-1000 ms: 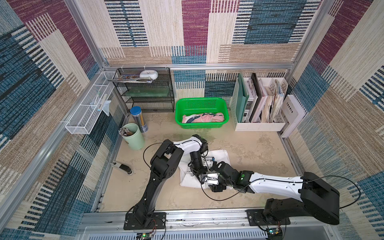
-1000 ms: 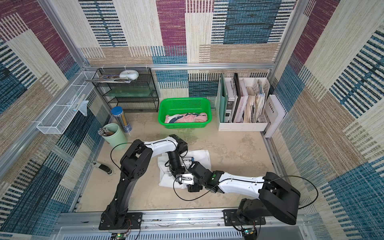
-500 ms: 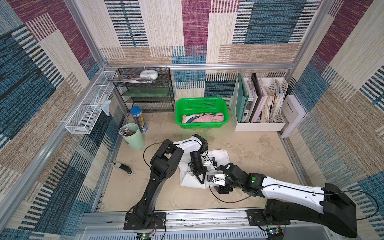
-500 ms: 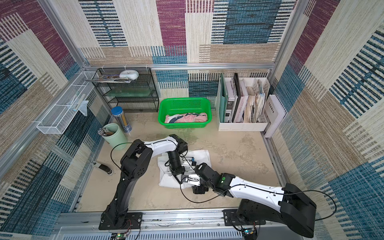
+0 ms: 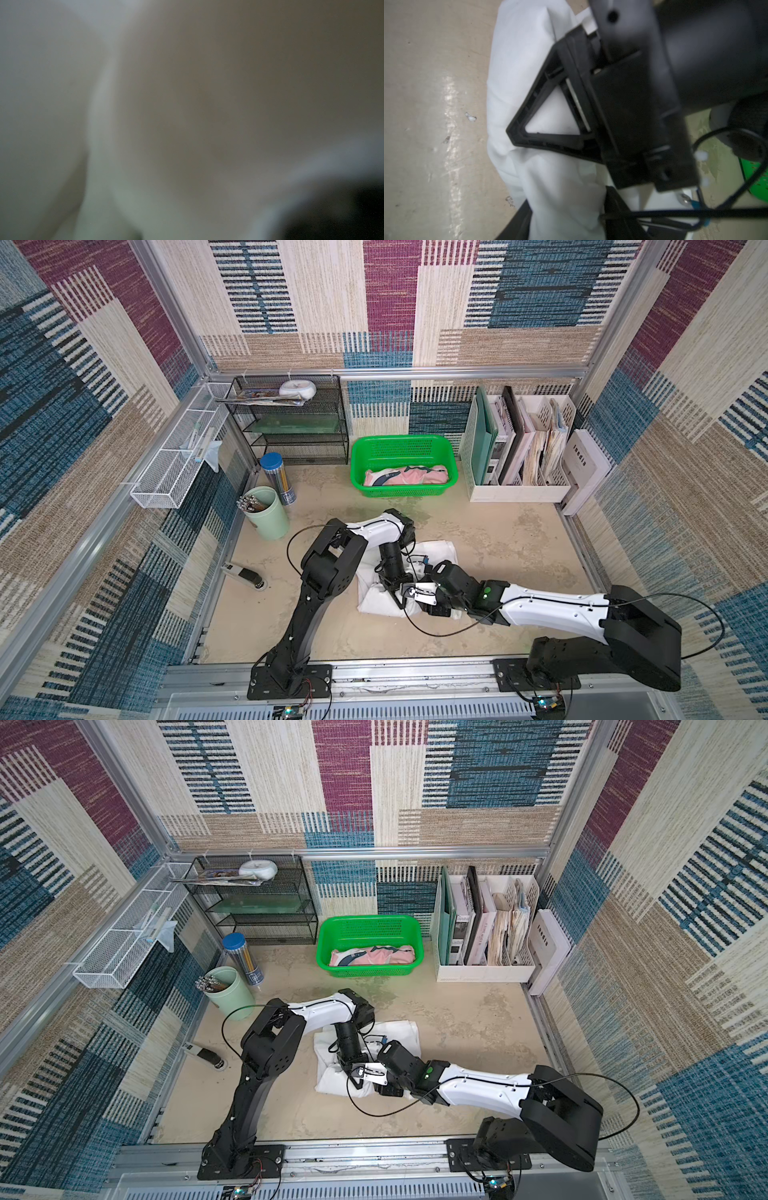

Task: Roll up the shorts
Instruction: Roll the shorts at the center of the board.

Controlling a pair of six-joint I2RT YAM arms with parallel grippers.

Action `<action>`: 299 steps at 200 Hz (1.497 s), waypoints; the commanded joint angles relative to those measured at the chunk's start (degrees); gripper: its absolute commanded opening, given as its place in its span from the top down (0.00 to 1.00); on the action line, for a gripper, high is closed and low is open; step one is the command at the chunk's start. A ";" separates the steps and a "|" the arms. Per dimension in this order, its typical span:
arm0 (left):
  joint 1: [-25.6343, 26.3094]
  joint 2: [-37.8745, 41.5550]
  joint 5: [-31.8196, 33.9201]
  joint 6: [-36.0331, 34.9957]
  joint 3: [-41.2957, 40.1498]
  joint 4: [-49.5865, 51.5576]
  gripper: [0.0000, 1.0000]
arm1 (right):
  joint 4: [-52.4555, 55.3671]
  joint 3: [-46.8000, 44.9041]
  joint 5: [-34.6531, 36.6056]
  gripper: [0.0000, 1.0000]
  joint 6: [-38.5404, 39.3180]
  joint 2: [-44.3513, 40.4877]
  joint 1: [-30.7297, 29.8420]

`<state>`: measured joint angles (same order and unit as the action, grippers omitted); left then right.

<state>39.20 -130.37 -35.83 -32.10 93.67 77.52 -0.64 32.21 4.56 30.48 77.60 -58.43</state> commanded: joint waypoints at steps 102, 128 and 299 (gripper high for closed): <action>-4.11 17.13 8.78 7.64 -7.72 -17.29 0.00 | 21.52 -0.92 -7.09 1.00 -3.75 2.28 -0.19; -5.05 21.13 7.76 8.26 -10.28 -18.69 0.00 | 21.53 -1.24 -7.28 1.00 -3.86 1.99 -0.19; -1.54 17.72 15.60 10.87 -14.02 -19.90 0.00 | 26.19 1.14 -7.04 0.58 -5.16 -0.09 0.20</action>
<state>36.60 -111.72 -24.34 -24.14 78.74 63.26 -8.56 34.50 -0.49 26.70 76.03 -58.11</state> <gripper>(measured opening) 0.997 0.192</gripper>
